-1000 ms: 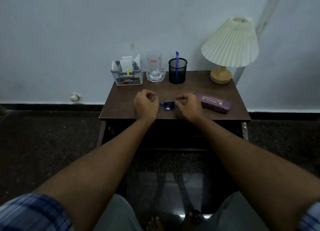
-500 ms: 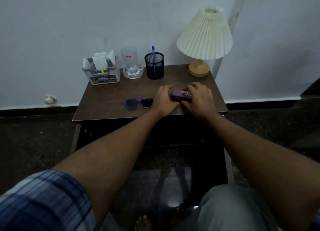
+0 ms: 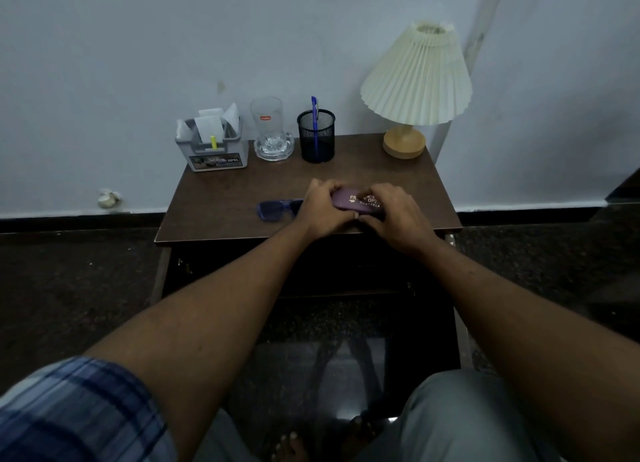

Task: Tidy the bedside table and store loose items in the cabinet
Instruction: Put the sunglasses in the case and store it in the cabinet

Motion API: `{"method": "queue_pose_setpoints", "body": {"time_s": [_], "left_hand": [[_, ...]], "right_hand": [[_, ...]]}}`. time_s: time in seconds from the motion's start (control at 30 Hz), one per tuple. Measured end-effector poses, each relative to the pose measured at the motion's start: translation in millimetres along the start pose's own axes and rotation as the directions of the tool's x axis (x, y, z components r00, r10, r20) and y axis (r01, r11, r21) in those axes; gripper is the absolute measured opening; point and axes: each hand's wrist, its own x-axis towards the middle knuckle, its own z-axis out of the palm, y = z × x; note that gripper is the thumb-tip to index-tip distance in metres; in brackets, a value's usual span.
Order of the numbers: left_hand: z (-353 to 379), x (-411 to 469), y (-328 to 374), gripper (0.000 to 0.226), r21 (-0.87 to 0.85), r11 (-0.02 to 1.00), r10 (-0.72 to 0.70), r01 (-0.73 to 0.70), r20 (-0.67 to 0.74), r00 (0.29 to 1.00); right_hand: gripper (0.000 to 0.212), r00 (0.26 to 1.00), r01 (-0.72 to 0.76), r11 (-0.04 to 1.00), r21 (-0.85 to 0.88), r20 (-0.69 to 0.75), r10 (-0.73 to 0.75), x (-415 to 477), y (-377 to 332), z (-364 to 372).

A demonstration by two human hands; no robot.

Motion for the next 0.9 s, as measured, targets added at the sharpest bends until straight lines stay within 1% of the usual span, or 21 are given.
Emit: {"method": "queue_pose_setpoints", "body": {"time_s": [0.07,0.13,0.27,0.33,0.43,0.63,0.7,0.77,0.83,0.9], "left_hand": [[-14.2,-13.7,-7.2,0.074,0.007,1.0,0.011,-0.011,-0.006,1.0],[-29.9,-30.0,-14.1,0.069,-0.024,1.0,-0.006,0.006,-0.021,1.0],[-59.1,-61.3,-31.2,0.066,-0.176,0.98,-0.099,0.098,0.001,0.995],[-72.1,-76.8,-41.2,0.066,-0.229,0.963,-0.139,0.143,0.031,0.99],[-86.5,-97.5,-57.2,0.065,-0.267,0.947,-0.167,0.179,0.065,0.984],[-98.4,-127.2,-86.2,0.066,-0.294,0.926,-0.22,0.238,0.094,0.971],[-98.1,-134.8,-92.0,0.069,-0.288,0.928,-0.215,0.237,0.106,0.971],[-95.7,-142.1,-95.2,0.078,-0.307,0.925,-0.195,0.226,0.127,0.972],[-92.0,-147.8,-98.0,0.093,-0.34,0.914,-0.178,0.22,0.149,0.973],[-89.1,-151.9,-99.1,0.112,-0.393,0.889,-0.178,0.235,0.177,0.968]], "right_hand": [[0.047,0.999,0.037,0.999,0.025,0.019,-0.037,-3.8,-11.9,0.4],[0.047,0.996,0.072,0.996,0.044,0.045,-0.074,-6.6,-28.0,2.1],[0.044,0.982,0.156,0.985,0.075,0.1,-0.163,-7.4,-64.7,9.0],[0.043,0.97,0.19,0.974,0.121,0.128,-0.205,-8.7,-81.2,14.6],[0.045,0.959,0.191,0.965,0.181,0.174,-0.223,-12.8,-100.6,25.1],[0.039,0.945,0.209,0.962,0.177,0.215,-0.246,-18.8,-120.4,41.9],[0.031,0.948,0.193,0.958,0.212,0.213,-0.238,-20.5,-122.4,44.7],[0.021,0.966,0.154,0.96,0.234,0.169,-0.196,-20.1,-122.6,46.4],[0.015,0.987,0.078,0.966,0.248,0.12,-0.11,-16.6,-120.4,48.6],[0.013,0.994,0.018,0.968,0.252,0.099,-0.044,-12.3,-117.3,51.5]]}}
